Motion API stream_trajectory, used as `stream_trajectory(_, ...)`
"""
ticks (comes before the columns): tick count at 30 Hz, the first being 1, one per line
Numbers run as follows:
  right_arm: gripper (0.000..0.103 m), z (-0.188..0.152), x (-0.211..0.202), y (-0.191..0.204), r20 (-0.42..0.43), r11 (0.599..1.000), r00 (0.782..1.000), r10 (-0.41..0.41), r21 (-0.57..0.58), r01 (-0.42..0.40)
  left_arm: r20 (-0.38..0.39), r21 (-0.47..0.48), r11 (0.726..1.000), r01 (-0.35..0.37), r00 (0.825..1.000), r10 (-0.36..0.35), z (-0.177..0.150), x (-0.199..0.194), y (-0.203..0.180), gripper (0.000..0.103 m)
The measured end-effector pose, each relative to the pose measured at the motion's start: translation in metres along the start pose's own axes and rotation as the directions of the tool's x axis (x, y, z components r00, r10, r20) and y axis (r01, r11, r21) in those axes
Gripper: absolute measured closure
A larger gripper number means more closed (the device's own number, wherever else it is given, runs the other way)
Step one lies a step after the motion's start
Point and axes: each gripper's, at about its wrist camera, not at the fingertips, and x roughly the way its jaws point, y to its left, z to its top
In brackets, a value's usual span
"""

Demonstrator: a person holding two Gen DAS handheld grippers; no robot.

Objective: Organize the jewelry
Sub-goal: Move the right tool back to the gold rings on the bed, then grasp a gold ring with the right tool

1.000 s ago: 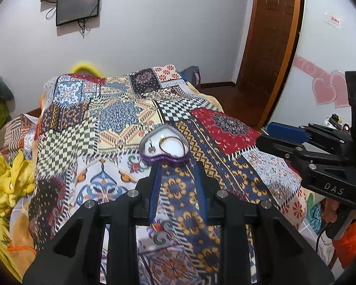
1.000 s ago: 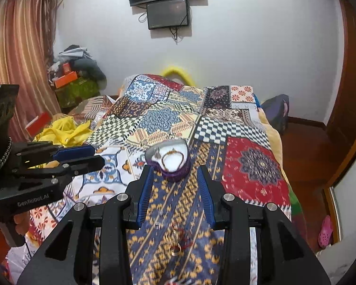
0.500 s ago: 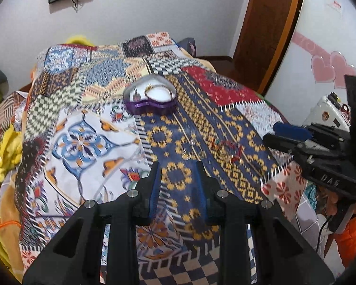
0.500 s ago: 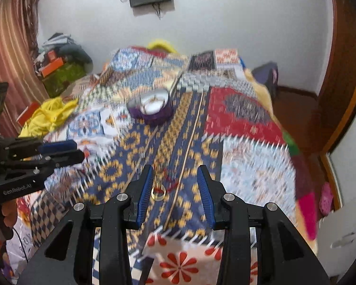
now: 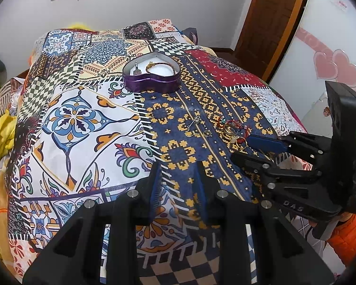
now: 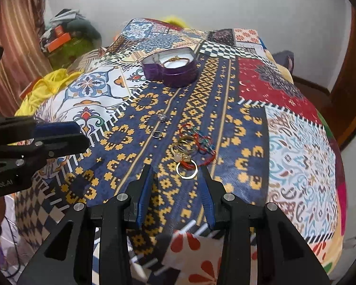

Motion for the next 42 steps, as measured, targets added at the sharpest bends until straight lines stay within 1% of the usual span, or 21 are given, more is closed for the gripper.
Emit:
stream_trajectory(1,0.068,0.000,0.001,0.001,0.001,1.000,1.000,-0.005,-0.004,0.005,0.000,0.000,1.000,0.001,1.000,-0.001,0.000,0.000,0.000,0.076)
stream_trajectory(3,0.072,0.000,0.003,0.002,0.006,1.000,1.000,-0.017,-0.013,0.018,0.003,-0.001,1.000,0.006,1.000,-0.006,0.001,0.001,0.000,0.076)
stream_trajectory(5,0.084,0.000,0.005,0.004,0.012,0.999,0.999,-0.040,-0.031,0.041,0.007,-0.003,1.000,0.010,1.000,-0.010,0.002,0.001,0.001,0.076)
stream_trajectory(6,0.087,0.000,0.006,0.005,0.013,0.998,0.999,-0.045,-0.041,0.045,0.009,-0.003,1.000,0.012,1.000,-0.012,0.002,0.002,0.000,0.076)
stream_trajectory(10,0.087,0.002,0.007,0.005,0.014,0.998,0.999,-0.046,-0.048,0.046,0.010,-0.002,1.000,0.021,1.000,-0.021,0.005,0.005,-0.001,0.076)
stream_trajectory(14,0.087,0.005,0.002,0.000,0.018,1.000,1.000,-0.021,-0.021,0.021,0.014,0.003,0.999,0.036,0.999,-0.036,0.010,0.006,-0.003,0.076)
stream_trajectory(17,0.087,0.008,-0.009,-0.008,0.046,1.000,0.999,0.000,0.020,-0.001,0.012,0.006,0.999,0.047,0.999,-0.047,0.014,0.009,-0.004,0.076)
stream_trajectory(22,0.087,0.012,-0.028,-0.017,0.096,0.999,0.995,-0.008,0.049,0.003,-0.004,0.004,0.998,0.068,0.998,-0.068,0.023,0.020,-0.005,0.076)
stream_trajectory(26,0.087,0.017,-0.033,-0.027,0.116,0.996,0.993,-0.018,0.084,0.008,-0.016,0.002,0.995,0.099,0.995,-0.099,0.032,0.030,-0.009,0.076)
stream_trajectory(31,0.087,0.020,-0.031,-0.039,0.124,0.992,0.992,-0.020,0.124,0.005,-0.023,0.028,0.996,0.081,0.997,-0.080,0.047,0.046,-0.015,0.076)
stream_trajectory(33,0.087,0.020,-0.031,-0.043,0.124,0.991,0.992,-0.018,0.135,0.001,-0.029,0.039,0.997,0.070,0.997,-0.069,0.052,0.054,-0.016,0.078)
stream_trajectory(35,0.087,0.020,-0.030,-0.046,0.123,0.990,0.992,-0.013,0.144,-0.005,-0.036,0.051,0.997,0.053,0.998,-0.051,0.057,0.062,-0.018,0.083)
stream_trajectory(37,0.087,0.020,-0.028,-0.048,0.122,0.989,0.992,-0.011,0.148,-0.008,-0.038,0.057,0.998,0.040,0.999,-0.038,0.058,0.066,-0.019,0.084)
stream_trajectory(42,0.087,0.019,-0.025,-0.050,0.122,0.989,0.992,-0.005,0.150,-0.013,-0.056,0.085,0.996,0.036,0.998,-0.031,0.056,0.077,-0.024,0.088)
